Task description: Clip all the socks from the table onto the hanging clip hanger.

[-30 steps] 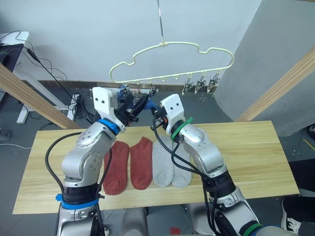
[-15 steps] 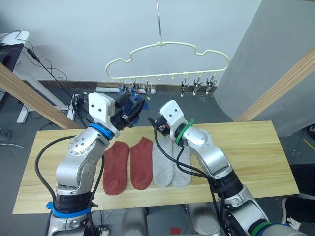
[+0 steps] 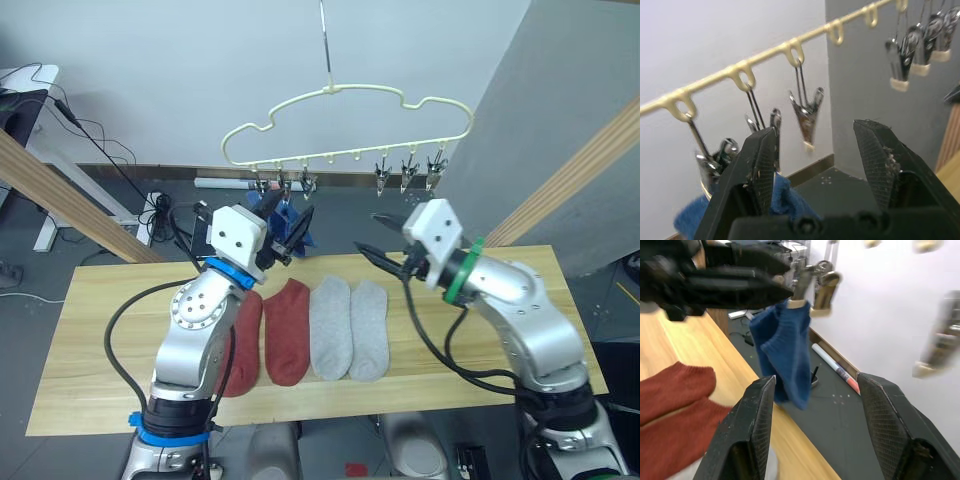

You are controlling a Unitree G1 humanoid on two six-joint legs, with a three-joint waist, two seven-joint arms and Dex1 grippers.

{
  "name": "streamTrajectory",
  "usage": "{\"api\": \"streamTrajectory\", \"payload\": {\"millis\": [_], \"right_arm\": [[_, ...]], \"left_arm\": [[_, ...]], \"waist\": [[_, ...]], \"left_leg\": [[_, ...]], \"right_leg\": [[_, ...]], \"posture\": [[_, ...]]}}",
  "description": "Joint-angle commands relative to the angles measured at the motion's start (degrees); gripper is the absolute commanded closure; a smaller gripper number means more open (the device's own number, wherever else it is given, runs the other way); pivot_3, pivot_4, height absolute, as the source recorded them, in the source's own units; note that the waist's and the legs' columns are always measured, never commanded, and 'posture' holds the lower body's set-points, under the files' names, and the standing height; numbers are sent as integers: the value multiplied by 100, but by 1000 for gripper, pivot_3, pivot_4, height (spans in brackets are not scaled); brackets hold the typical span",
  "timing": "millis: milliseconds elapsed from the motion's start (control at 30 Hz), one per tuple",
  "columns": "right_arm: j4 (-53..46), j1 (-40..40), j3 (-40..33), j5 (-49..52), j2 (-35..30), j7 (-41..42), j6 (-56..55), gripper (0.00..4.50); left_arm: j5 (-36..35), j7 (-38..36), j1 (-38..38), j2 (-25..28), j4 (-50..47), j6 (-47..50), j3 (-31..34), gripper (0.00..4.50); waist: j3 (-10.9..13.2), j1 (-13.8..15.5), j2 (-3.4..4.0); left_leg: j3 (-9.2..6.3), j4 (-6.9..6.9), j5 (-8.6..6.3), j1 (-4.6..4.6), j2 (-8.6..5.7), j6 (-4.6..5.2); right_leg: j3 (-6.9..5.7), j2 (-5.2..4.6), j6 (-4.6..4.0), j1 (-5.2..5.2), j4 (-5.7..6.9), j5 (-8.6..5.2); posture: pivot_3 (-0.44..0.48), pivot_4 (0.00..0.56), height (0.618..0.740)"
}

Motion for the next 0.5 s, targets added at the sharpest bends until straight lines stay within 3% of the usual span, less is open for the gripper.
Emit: {"api": "streamTrajectory", "payload": {"millis": [33,133,300,500], "right_arm": [[-538,121,-302,410,-119,22,283,1832],[-717,235,-379,552,-252,-29,447,1794],[-857,279,-440,707,-399,-118,615,1782],[-886,293,-516,801,-581,-175,653,1782]], "left_arm": [[123,66,-25,-187,59,-322,-148,1760],[177,108,-125,-355,268,-480,-189,1945],[367,347,-277,-523,490,-660,-152,3275],[571,793,-209,-693,397,-843,-31,3275]], "waist": [[0,-18,0],[0,-19,0],[0,-36,0],[0,-78,0]], "left_leg": [[0,0,0,1,1,0],[0,2,0,1,1,0],[2,5,0,1,-2,0],[2,4,0,0,-1,0]], "right_leg": [[0,2,0,0,2,0],[0,2,0,0,5,0],[2,1,0,2,5,0],[2,1,1,3,2,0]], "posture": [[-263,320,740],[-274,321,740],[-291,323,740],[-298,322,740]]}}
